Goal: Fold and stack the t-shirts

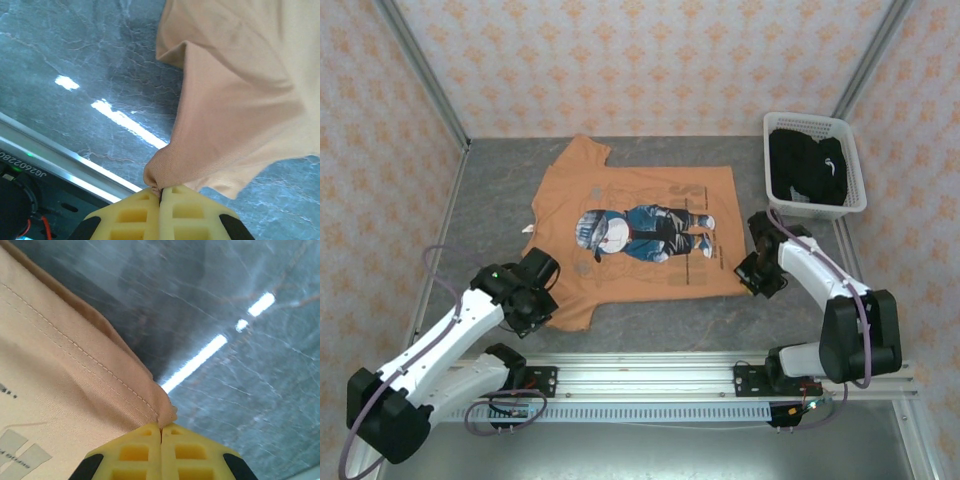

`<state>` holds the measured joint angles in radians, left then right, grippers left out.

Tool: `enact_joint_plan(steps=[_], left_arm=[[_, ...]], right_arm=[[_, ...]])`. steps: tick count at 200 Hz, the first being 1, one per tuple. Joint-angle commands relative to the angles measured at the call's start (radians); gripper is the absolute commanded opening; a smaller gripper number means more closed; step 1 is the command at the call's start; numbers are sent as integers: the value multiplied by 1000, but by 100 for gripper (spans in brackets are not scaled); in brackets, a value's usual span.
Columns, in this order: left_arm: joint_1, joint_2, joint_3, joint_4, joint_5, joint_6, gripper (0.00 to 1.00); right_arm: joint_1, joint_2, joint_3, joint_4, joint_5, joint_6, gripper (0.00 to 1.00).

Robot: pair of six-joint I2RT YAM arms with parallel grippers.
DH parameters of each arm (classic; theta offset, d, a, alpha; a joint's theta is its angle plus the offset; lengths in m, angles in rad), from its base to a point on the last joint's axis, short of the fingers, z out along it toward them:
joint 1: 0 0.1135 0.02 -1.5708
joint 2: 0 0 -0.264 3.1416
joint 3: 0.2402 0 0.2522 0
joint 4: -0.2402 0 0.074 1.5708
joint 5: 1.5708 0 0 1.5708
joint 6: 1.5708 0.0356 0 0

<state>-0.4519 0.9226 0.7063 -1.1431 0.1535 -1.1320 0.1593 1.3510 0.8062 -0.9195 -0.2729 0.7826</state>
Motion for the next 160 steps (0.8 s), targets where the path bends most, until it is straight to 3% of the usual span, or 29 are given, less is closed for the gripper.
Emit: enact_joint_plan(steps=[1,49,160], left_arm=[[-10,12,21,73,3,8,0],[-8,109,216,91,-125,40,0],[115,490,627,161,-155,276,0]], right_arm=[[4,12,-16,-46,5,-19,0],[5,62,103,-57,50,-9,0],[-35,244,335,-58,94,-11,0]])
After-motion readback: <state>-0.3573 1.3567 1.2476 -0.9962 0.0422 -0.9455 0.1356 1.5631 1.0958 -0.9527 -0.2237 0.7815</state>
